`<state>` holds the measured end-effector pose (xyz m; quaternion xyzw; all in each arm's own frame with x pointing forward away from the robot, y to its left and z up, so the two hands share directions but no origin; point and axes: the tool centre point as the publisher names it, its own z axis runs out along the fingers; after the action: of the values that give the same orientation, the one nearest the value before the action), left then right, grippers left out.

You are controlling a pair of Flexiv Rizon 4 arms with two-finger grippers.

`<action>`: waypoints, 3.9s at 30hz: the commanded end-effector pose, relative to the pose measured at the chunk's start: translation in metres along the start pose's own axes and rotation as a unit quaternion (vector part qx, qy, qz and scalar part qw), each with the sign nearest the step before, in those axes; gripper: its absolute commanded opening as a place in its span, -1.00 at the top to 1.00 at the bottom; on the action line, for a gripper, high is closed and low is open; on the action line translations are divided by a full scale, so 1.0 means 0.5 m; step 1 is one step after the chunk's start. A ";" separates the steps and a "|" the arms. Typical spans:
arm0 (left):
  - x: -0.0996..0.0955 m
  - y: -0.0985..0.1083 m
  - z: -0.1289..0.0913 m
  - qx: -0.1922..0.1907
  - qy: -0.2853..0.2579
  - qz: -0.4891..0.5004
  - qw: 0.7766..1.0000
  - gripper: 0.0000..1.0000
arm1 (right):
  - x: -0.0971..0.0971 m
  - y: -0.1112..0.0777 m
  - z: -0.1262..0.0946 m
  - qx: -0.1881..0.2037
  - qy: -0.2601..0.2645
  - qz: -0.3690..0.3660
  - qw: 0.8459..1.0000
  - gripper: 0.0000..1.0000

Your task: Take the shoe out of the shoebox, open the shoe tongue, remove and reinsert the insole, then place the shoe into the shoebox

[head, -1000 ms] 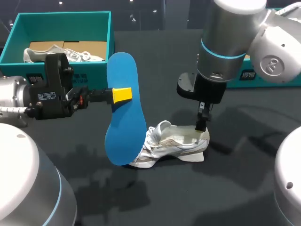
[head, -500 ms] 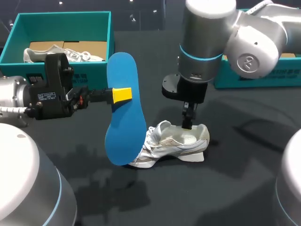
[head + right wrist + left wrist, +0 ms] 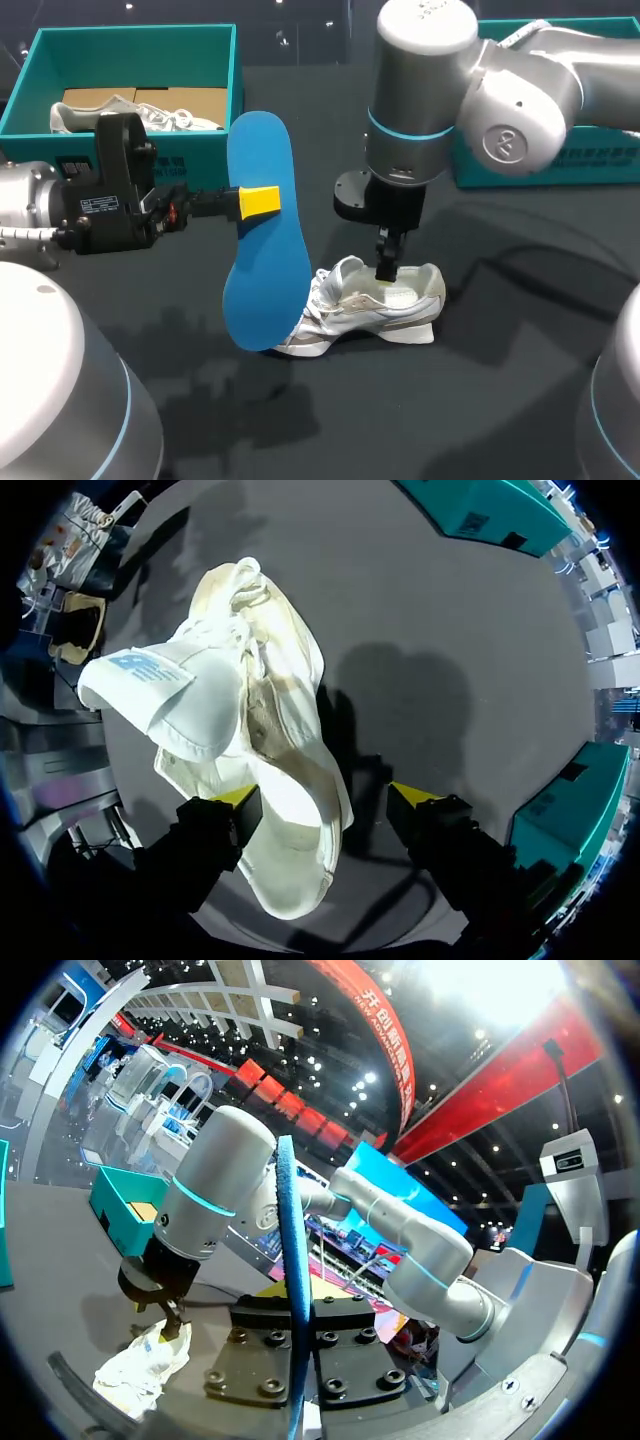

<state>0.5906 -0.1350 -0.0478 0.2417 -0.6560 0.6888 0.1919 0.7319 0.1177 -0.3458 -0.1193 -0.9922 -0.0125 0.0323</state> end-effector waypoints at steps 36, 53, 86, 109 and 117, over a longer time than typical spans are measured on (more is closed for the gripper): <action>0.000 0.003 0.003 0.001 -0.001 0.000 1.000 1.00 | -0.006 -0.004 0.068 -0.011 0.022 -0.024 0.999 1.00; 0.000 0.003 0.003 0.001 -0.001 0.000 1.000 1.00 | 0.001 -0.006 0.041 0.001 0.038 0.000 0.999 1.00; 0.000 0.003 0.003 0.001 -0.001 0.000 1.000 1.00 | 0.043 -0.022 -0.021 -0.054 0.020 0.242 0.969 1.00; 0.000 0.003 0.003 0.001 -0.001 0.000 1.000 1.00 | 0.104 -0.017 0.006 -0.170 0.014 0.546 0.820 1.00; 0.000 0.003 0.003 0.001 -0.001 0.000 1.000 1.00 | 0.102 -0.014 0.046 -0.178 0.037 0.554 0.813 1.00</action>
<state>0.5902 -0.1351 -0.0480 0.2418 -0.6558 0.6890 0.1917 0.6806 0.1257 -0.3565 -0.6550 -0.7396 -0.1506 0.0365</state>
